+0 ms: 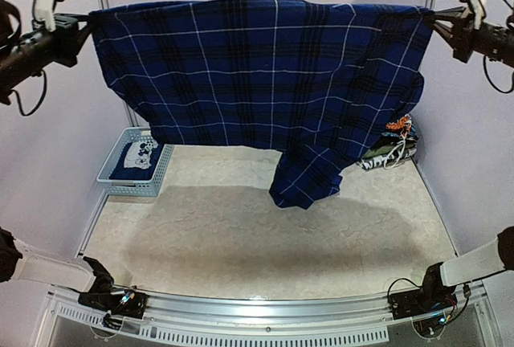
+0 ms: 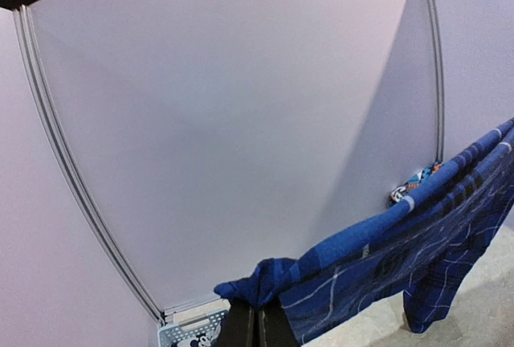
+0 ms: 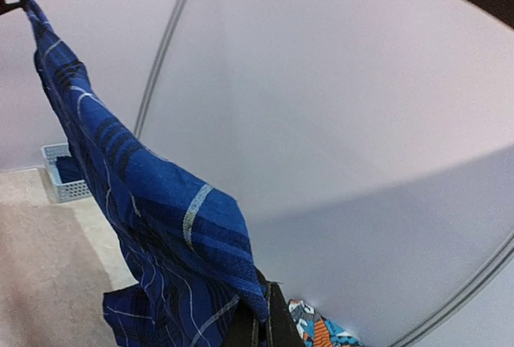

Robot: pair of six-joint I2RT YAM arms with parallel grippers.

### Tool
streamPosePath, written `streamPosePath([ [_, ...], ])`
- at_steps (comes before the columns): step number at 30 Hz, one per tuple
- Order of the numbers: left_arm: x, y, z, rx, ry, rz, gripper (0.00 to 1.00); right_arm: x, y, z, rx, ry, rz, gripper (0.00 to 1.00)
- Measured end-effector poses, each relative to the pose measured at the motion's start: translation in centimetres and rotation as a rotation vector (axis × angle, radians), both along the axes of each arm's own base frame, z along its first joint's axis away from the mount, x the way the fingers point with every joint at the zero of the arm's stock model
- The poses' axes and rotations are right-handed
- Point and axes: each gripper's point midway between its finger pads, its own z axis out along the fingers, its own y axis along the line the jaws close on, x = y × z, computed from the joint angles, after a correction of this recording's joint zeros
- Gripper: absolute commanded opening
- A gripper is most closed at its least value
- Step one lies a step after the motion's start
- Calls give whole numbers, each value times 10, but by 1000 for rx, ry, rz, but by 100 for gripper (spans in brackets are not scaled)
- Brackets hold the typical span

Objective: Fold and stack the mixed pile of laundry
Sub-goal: Flatten out the crumpled shirt at the center of the board.

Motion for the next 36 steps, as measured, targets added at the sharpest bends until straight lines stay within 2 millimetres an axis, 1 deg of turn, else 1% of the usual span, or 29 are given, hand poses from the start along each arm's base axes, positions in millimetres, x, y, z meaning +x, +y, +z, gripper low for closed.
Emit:
streamPosePath([
  [2,-25,12,11,-31,-44,-26,0,-46,6,16,4,-61,59,0],
  [3,-32,14,15,-40,-57,-36,0,-62,8,22,5,-84,82,0],
  [4,-42,19,20,-51,-75,-46,0,-83,11,30,10,-116,110,0],
  [5,-51,23,25,-63,-95,-57,0,-99,13,37,14,-145,128,0],
  [6,-58,25,30,-73,-112,-69,0,-119,15,47,19,-185,155,0],
  [9,-75,28,43,-94,-155,-108,0,-158,19,67,36,-264,209,0],
  [11,-80,29,51,-99,-175,-121,0,-170,20,78,47,-299,226,0],
  [14,-82,29,68,-97,-220,-122,0,-173,21,92,64,-328,241,0],
  [16,-77,28,75,-78,-242,-103,0,-164,21,100,76,-343,242,0],
  [17,-71,27,77,-63,-250,-85,0,-156,21,102,81,-342,239,0],
  [19,-53,21,75,-24,-242,-39,0,-130,21,103,89,-323,229,0],
  [21,-24,10,64,33,-208,14,0,-90,20,98,97,-279,210,0],
  [22,-7,2,53,66,-182,41,0,-69,20,92,97,-251,201,0],
  [23,13,-7,38,106,-144,64,0,-42,19,80,97,-211,185,0],
  [24,33,-18,17,151,-96,82,0,-14,18,63,97,-154,171,0],
  [25,51,-26,-5,194,-46,98,0,13,18,41,92,-95,154,0],
  [26,68,-34,-27,232,2,109,0,36,17,20,88,-37,139,0],
  [27,87,-43,-58,280,66,113,0,66,16,-16,79,49,121,0],
  [28,104,-50,-93,330,137,118,0,88,15,-50,70,130,100,0],
  [29,120,-53,-133,378,220,124,0,107,13,-88,58,212,81,0],
  [30,130,-53,-167,414,290,125,0,122,13,-135,37,308,58,0],
  [32,142,-51,-223,457,408,123,0,131,13,-204,-3,444,32,0],
  [33,145,-50,-246,470,460,121,0,132,15,-236,-26,507,28,0],
  [35,153,-51,-288,486,553,111,0,129,21,-286,-68,605,29,0],
  [36,157,-53,-302,487,582,106,0,129,24,-300,-82,632,31,0],
])
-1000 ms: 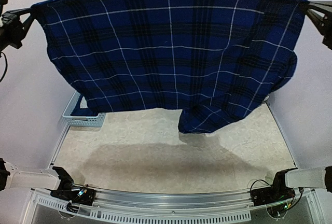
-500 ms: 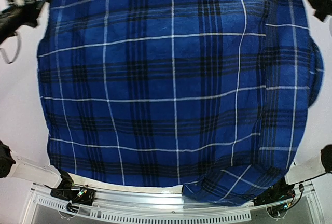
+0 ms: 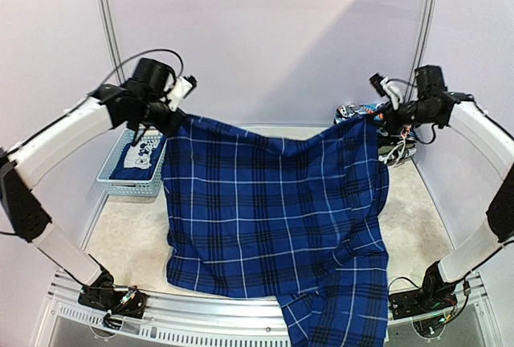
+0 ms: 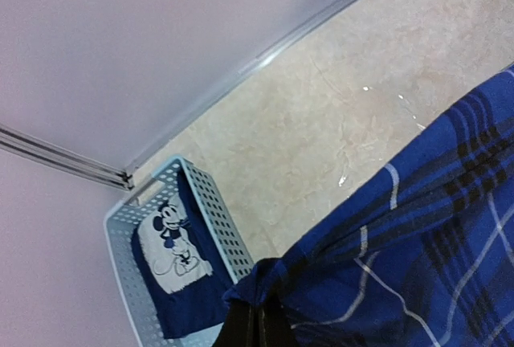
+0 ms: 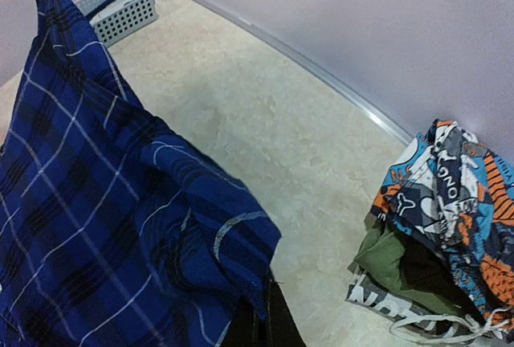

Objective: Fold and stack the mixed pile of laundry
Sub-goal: Flatten out the crumpled shirt at the center of the board.

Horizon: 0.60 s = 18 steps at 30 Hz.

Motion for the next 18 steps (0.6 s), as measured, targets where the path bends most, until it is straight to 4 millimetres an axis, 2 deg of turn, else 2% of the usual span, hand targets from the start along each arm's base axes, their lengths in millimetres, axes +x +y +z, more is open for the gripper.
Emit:
streamPosePath([
  [2,11,-8,-28,0,57,3,0,4,3,-24,-20,43,1,0],
  [5,26,-18,-68,10,133,14,0,22,3,-51,-49,76,-20,0],
  [9,40,-18,-113,38,218,49,0,46,-4,-87,-89,129,-81,0],
  [12,53,-14,-126,46,236,82,0,63,-10,-105,-106,160,-138,0],
  [15,71,-8,-125,50,216,123,0,84,-13,-109,-102,166,-189,0],
  [16,78,-6,-125,54,206,141,0,92,-14,-109,-101,163,-207,3],
  [17,85,-3,-124,58,197,159,7,101,-15,-108,-95,158,-225,19],
  [18,93,0,-122,62,184,181,24,111,-16,-108,-94,152,-250,30],
])
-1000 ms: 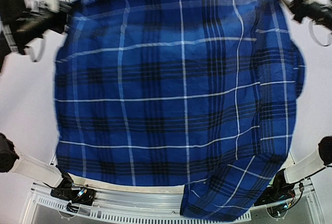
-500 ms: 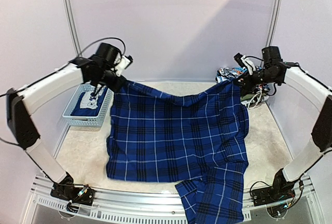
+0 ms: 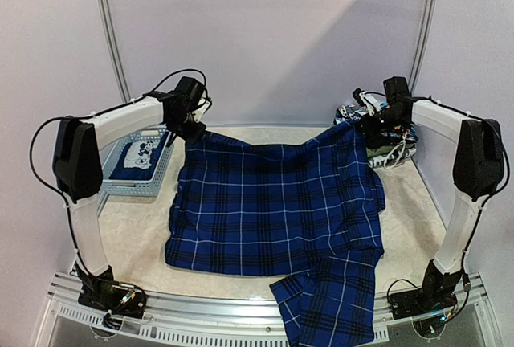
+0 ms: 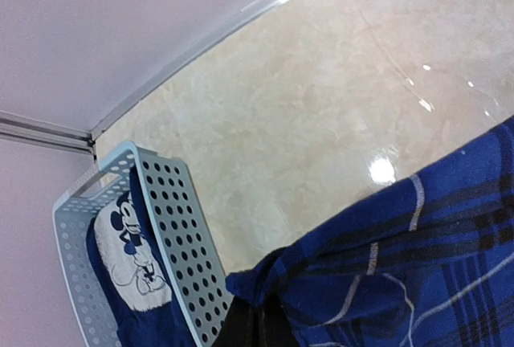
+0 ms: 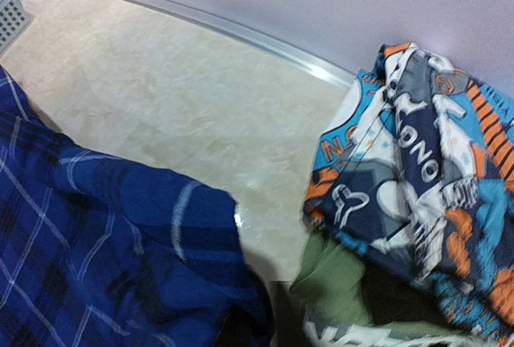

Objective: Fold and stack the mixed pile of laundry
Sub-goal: Flatten out the crumpled shirt at the center of the board.

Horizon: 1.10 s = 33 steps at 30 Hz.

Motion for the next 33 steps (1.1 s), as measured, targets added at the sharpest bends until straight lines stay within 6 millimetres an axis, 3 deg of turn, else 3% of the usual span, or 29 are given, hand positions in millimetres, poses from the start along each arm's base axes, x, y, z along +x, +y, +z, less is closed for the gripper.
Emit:
streamPosePath([
  [2,14,6,3,16,-21,41,41,14,-3,1,3,-4,-45,42],
  [5,25,11,10,32,-39,96,48,32,-8,3,6,-9,-104,54],
  [8,13,12,21,43,-42,126,55,30,-12,2,8,11,-143,64],
  [10,-11,5,29,45,-39,112,57,20,-16,4,1,20,-162,68],
  [13,-70,-20,47,-18,-23,45,57,-21,-23,16,-15,37,-162,72],
  [14,-83,-18,53,-42,-18,43,57,-35,-24,23,-18,32,-157,73],
  [16,-126,-40,63,-142,-12,-30,57,-71,-29,44,-32,7,-138,73],
  [18,-164,-41,57,-217,30,-57,56,-96,-32,61,-45,-25,-119,73],
  [20,-189,-40,38,-254,93,-61,55,-119,-32,65,-60,-39,-80,71],
  [22,-209,-37,5,-265,182,-47,54,-139,-29,48,-77,2,-23,70],
  [26,-254,-34,-64,-252,371,-23,49,-182,-19,-20,-125,185,106,69],
  [29,-274,-42,-81,-271,429,-30,44,-225,-11,-69,-178,329,225,69],
  [33,-283,-52,-90,-316,447,-31,44,-259,-3,-98,-229,408,342,69],
])
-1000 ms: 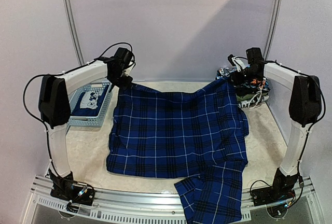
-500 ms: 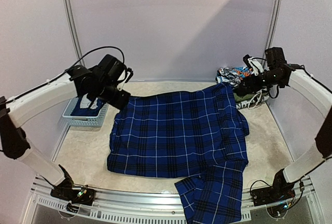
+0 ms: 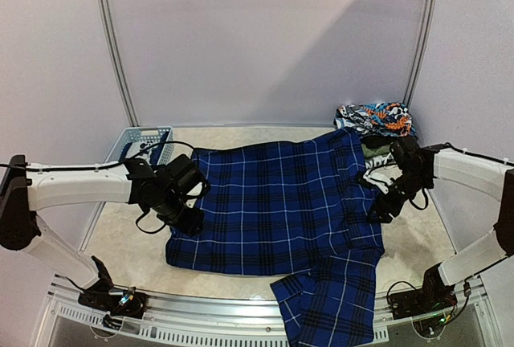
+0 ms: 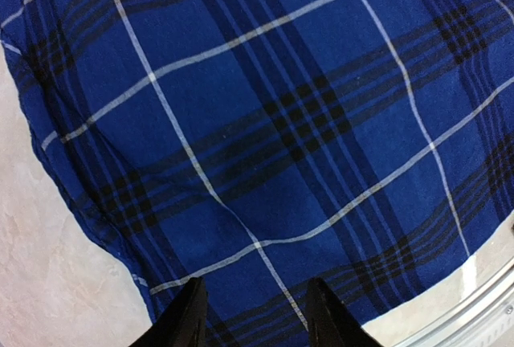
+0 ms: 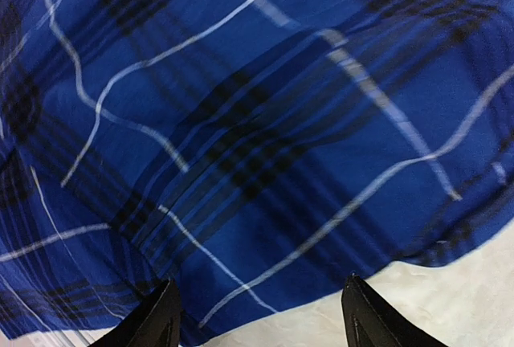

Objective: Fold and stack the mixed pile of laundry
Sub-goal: Flatten out the crumpled shirt at the center of the board.

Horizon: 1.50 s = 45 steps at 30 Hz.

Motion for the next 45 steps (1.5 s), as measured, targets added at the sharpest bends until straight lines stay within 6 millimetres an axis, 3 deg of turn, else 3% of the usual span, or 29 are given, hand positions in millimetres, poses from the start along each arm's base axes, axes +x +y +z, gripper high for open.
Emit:
streamPosePath([
  [4,-13,5,-23,15,51,25,45,-19,4,-20,-53,36,85,65],
  [10,-41,34,-57,85,141,98,45,-38,7,-43,-151,62,190,60],
  [17,-56,51,-60,30,129,213,44,-71,34,-62,-240,92,398,56],
  [25,-80,85,-59,-58,83,411,43,-104,82,-53,-209,117,594,52],
  [29,-92,102,-56,-80,74,503,43,-122,108,-35,-131,159,671,51],
  [32,-90,104,-43,-116,34,523,46,-121,118,-16,-88,163,683,51],
  [35,-73,94,-6,-186,-62,490,50,-90,127,32,10,97,620,55],
  [38,-46,81,48,-242,-204,451,55,-17,125,110,153,-89,463,60],
  [41,-17,67,89,-212,-323,406,62,51,95,164,222,-266,283,69],
  [43,-1,59,95,-139,-355,374,66,83,72,179,239,-327,168,72],
  [45,19,47,93,-50,-371,349,68,112,52,180,255,-342,58,73],
])
